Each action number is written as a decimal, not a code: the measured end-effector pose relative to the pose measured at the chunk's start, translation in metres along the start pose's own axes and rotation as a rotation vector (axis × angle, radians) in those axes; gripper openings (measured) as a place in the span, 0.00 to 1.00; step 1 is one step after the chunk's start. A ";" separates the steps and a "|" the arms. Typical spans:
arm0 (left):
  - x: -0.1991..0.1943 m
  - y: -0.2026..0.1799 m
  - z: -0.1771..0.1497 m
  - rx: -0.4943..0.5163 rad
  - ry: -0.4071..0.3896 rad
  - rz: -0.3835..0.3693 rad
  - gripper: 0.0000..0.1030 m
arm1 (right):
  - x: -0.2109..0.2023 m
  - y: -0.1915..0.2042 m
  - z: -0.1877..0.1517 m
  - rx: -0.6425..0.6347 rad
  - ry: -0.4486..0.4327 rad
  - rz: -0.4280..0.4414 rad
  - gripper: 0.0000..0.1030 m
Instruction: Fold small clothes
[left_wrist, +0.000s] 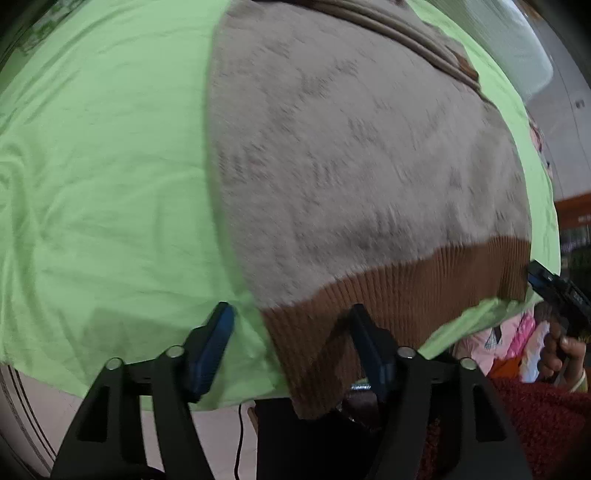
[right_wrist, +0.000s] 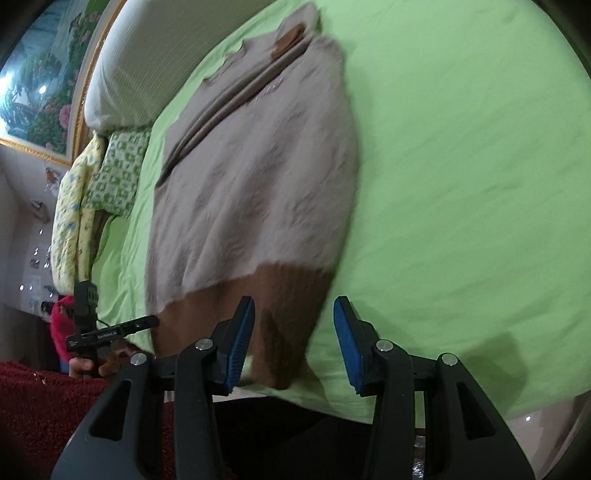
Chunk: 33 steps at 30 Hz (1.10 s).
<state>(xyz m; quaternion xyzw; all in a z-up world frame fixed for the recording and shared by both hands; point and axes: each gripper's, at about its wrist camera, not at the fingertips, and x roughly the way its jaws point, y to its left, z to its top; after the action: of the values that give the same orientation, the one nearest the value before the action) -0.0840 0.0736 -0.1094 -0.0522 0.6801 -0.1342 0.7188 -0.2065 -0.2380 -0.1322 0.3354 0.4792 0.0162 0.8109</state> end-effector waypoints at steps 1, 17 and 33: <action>0.003 -0.002 -0.002 0.008 0.007 -0.002 0.70 | 0.007 0.004 -0.001 -0.015 0.011 -0.012 0.45; -0.027 -0.021 0.011 0.088 -0.113 -0.127 0.08 | -0.013 0.024 0.013 -0.047 -0.048 0.007 0.10; -0.111 -0.006 0.178 -0.028 -0.490 -0.185 0.08 | -0.035 0.071 0.174 -0.090 -0.351 0.067 0.10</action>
<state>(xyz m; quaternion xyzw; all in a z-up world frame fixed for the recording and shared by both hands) 0.0878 0.0784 0.0114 -0.1552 0.4798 -0.1734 0.8459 -0.0669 -0.2869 -0.0107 0.3124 0.3178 0.0058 0.8952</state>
